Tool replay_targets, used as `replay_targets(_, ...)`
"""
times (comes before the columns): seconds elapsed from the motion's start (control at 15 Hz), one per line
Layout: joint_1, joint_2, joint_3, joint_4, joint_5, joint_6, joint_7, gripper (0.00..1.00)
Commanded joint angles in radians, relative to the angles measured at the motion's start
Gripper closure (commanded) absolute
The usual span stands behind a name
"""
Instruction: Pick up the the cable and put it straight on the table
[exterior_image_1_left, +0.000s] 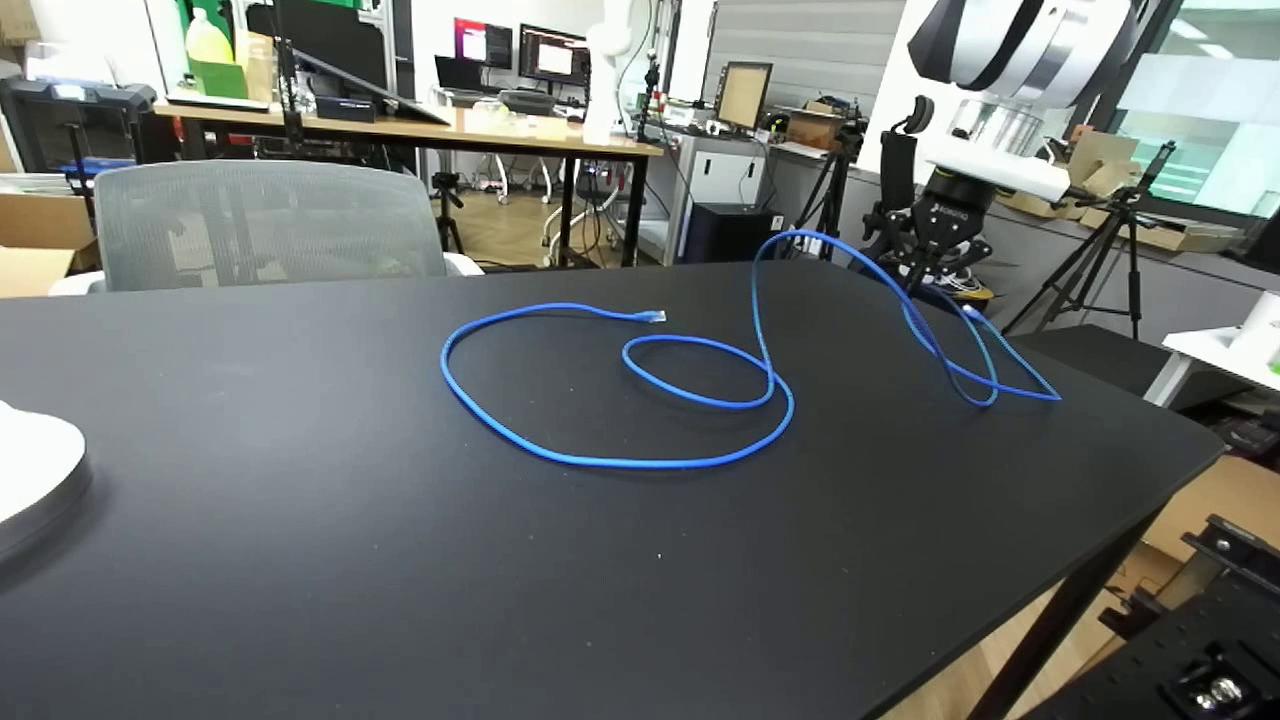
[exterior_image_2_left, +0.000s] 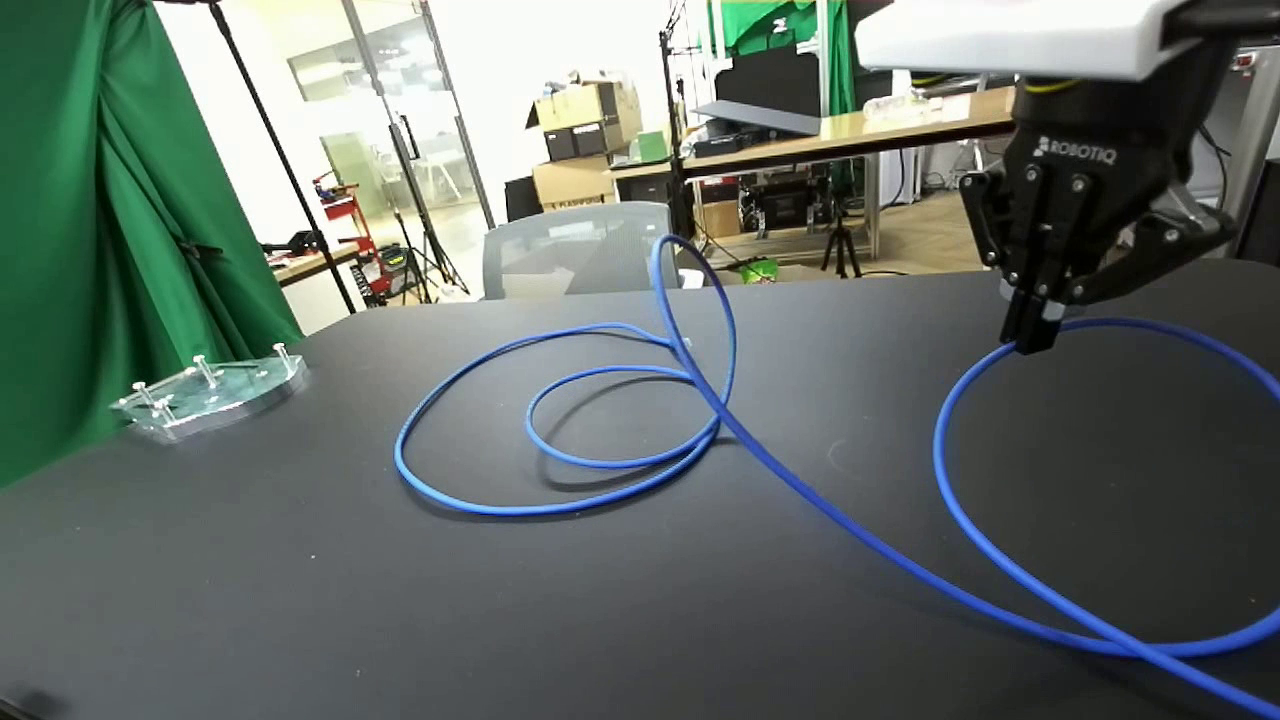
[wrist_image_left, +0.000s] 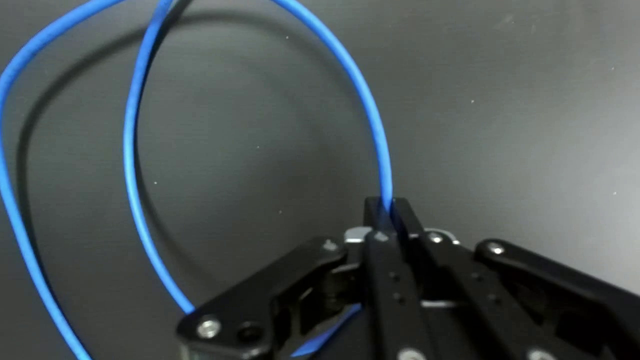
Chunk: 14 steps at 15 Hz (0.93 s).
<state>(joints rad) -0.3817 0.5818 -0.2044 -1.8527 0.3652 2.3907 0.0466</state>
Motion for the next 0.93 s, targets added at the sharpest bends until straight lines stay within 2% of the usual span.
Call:
replay_targets(0.0, -0.035, 0.046, 0.008, 0.060, 0.044, -0.004, 0.055, 0.98)
replay_targets(0.07, -0.039, 0.054, 0.010, 0.068, 0.051, -0.007, 0.058, 0.69)
replay_targets(0.13, -0.043, 0.059, 0.012, 0.076, 0.055, -0.010, 0.057, 0.68)
replay_targets(0.4, -0.038, 0.043, 0.027, 0.077, 0.058, -0.015, 0.037, 0.41)
replay_targets(0.73, 0.009, -0.022, 0.054, 0.069, 0.016, -0.033, 0.005, 0.08)
replay_targets(0.87, 0.043, -0.048, 0.066, 0.074, -0.021, -0.068, -0.013, 0.00)
